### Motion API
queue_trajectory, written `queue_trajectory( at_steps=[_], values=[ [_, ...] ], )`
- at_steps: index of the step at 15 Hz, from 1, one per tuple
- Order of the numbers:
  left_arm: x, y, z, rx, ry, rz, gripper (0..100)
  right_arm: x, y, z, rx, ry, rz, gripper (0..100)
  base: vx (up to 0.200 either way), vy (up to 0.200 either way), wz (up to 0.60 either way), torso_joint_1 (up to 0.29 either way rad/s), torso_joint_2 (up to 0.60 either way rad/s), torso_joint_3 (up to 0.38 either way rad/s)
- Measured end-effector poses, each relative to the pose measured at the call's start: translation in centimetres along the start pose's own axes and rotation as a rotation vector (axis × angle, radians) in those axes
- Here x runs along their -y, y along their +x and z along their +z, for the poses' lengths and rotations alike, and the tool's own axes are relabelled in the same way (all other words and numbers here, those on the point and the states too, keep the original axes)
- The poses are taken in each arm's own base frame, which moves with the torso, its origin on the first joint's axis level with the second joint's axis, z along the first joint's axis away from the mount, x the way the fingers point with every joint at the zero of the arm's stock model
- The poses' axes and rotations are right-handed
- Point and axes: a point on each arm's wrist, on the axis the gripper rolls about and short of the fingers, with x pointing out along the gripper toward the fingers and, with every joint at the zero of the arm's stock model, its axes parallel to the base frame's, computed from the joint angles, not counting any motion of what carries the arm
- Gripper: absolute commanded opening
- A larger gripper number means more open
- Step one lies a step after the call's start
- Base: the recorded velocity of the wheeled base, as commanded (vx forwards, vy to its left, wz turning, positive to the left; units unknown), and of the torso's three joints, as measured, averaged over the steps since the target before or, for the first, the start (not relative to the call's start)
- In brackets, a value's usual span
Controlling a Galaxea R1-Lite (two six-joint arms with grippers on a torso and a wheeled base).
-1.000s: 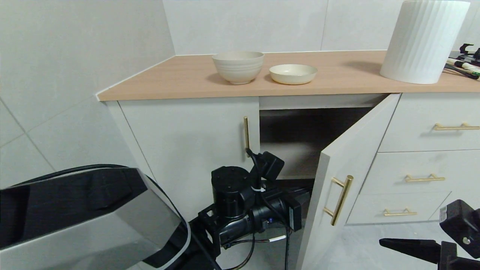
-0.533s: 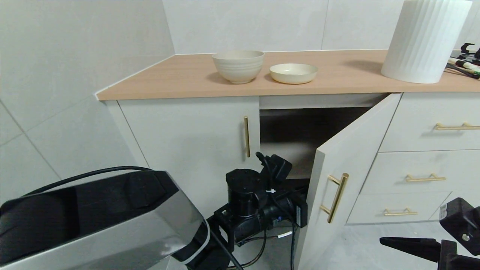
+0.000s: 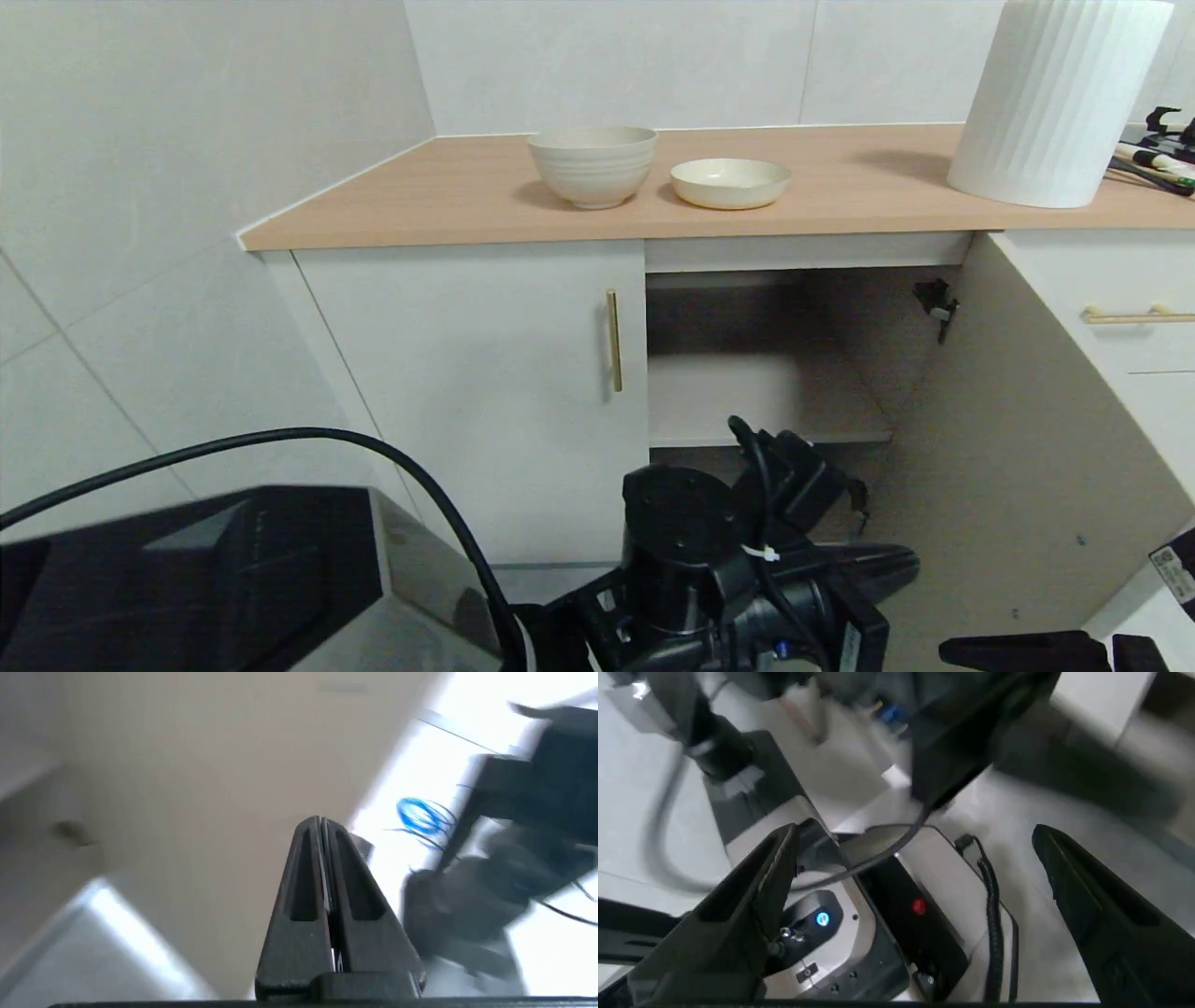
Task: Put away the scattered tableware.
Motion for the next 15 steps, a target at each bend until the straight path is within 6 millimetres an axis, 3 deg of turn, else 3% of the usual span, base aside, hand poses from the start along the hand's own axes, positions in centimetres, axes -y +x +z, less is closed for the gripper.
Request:
queue_trajectory(
  at_steps=[2,5,12,13,15],
  values=[
    [-2.0,-1.0,0.5,0.017,0.001,0.089,0,0.0,-0.1,0.1,0.01,0.001,-0.003,100,0.0,0.0,0.0,0.0,0.0,0.0],
    [-4.6,-4.1,1.4,0.021,0.021,0.201,0,0.6,-0.1,0.9,0.04,0.02,-0.076,100,0.0,0.0,0.0,0.0,0.0,0.0],
    [-5.9,-16.4,4.0,0.012,0.032,0.461,0,2.7,1.5,4.3,0.085,0.056,-0.222,100,0.0,0.0,0.0,0.0,0.0,0.0],
    [-5.8,-18.0,4.1,-0.006,0.037,0.499,100,3.1,1.9,4.9,0.085,0.061,-0.235,100,0.0,0.0,0.0,0.0,0.0,0.0],
    [-5.3,-20.3,4.4,-0.03,0.031,0.554,100,4.1,3.4,6.6,0.088,0.068,-0.255,100,0.0,0.0,0.0,0.0,0.0,0.0]
  ],
)
